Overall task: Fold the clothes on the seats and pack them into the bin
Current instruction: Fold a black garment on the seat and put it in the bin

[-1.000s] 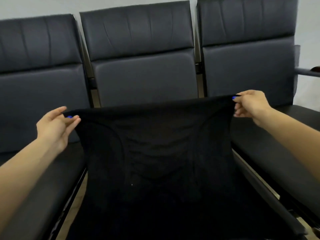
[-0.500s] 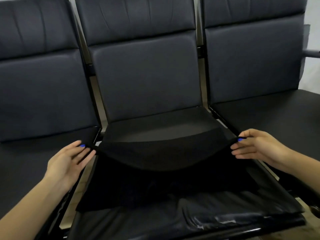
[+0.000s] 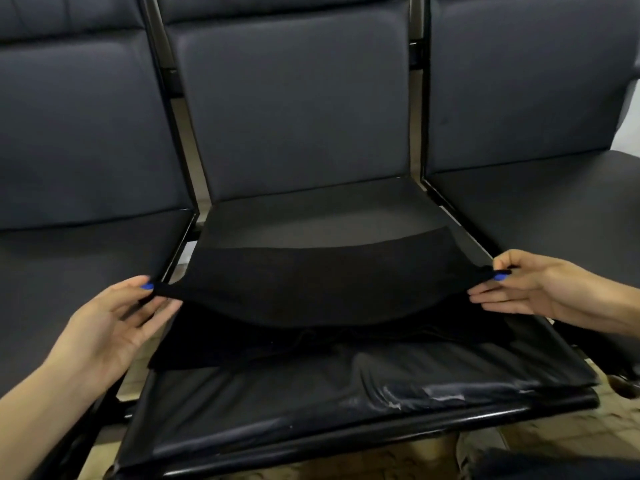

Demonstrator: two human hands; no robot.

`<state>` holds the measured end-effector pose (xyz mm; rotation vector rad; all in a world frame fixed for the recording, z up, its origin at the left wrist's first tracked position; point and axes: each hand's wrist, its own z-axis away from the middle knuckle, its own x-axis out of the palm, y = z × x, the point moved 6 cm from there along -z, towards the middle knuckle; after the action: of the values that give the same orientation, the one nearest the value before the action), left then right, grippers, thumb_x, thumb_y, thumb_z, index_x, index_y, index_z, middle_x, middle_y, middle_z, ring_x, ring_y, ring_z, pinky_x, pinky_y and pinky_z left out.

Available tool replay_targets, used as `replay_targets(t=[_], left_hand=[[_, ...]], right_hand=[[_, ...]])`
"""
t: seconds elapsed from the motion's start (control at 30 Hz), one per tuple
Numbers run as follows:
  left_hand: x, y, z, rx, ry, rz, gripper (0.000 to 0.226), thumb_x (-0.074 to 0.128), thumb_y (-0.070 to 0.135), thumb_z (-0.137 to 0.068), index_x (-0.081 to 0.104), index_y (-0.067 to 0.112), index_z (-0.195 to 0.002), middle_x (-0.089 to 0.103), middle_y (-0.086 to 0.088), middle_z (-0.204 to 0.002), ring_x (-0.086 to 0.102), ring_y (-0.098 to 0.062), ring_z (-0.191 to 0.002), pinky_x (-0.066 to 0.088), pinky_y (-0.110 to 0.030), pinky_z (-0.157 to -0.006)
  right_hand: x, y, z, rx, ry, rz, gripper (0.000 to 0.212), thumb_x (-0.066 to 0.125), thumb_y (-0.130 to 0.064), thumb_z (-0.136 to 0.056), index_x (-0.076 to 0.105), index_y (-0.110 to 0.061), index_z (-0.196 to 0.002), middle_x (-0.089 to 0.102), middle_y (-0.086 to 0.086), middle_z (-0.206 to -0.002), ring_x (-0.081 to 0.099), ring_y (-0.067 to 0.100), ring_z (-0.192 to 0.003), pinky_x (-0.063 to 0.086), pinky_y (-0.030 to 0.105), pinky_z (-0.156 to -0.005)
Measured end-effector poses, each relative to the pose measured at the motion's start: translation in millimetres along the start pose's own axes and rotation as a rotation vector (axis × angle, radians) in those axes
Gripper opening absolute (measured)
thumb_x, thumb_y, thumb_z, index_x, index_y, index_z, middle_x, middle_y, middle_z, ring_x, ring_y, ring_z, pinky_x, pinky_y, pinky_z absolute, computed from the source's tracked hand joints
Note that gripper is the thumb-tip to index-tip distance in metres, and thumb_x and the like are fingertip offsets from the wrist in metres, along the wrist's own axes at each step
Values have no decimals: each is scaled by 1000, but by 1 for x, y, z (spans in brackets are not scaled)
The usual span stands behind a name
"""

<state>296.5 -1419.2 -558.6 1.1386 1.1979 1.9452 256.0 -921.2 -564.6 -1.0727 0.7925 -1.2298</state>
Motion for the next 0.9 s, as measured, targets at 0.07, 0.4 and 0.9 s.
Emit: replay_targets(t=[0.07,0.4,0.9], left_hand=[[-3,-4,6,-27,-3,33,21,45,-4,-90,59,11,-84,59,-7,-90,61,-20,-93,60,-31,-64],[-3,-29,17,-19,-251,-205,60,95,25,-12,75,15,-68,68,-9,-72,70,-20,-68,60,-31,-69],[-74,-20,-37,54,-417,285,28,41,-14,-77,65,-4,-90,70,-22,-92,68,-43,-89,49,-67,-67]], right_hand=[[4,0,1,19,-33,-18,93,98,-29,-7,49,-11,-84,67,31,-103,67,40,-96,60,39,-65],[11,0,-10,9,62,414,22,40,10,-95,41,-9,-83,61,15,-89,70,6,-67,55,16,-66],[-28,-10,-7,-117,42,196,89,95,-44,-8,53,-9,-78,72,11,-82,73,20,-82,58,23,-65]])
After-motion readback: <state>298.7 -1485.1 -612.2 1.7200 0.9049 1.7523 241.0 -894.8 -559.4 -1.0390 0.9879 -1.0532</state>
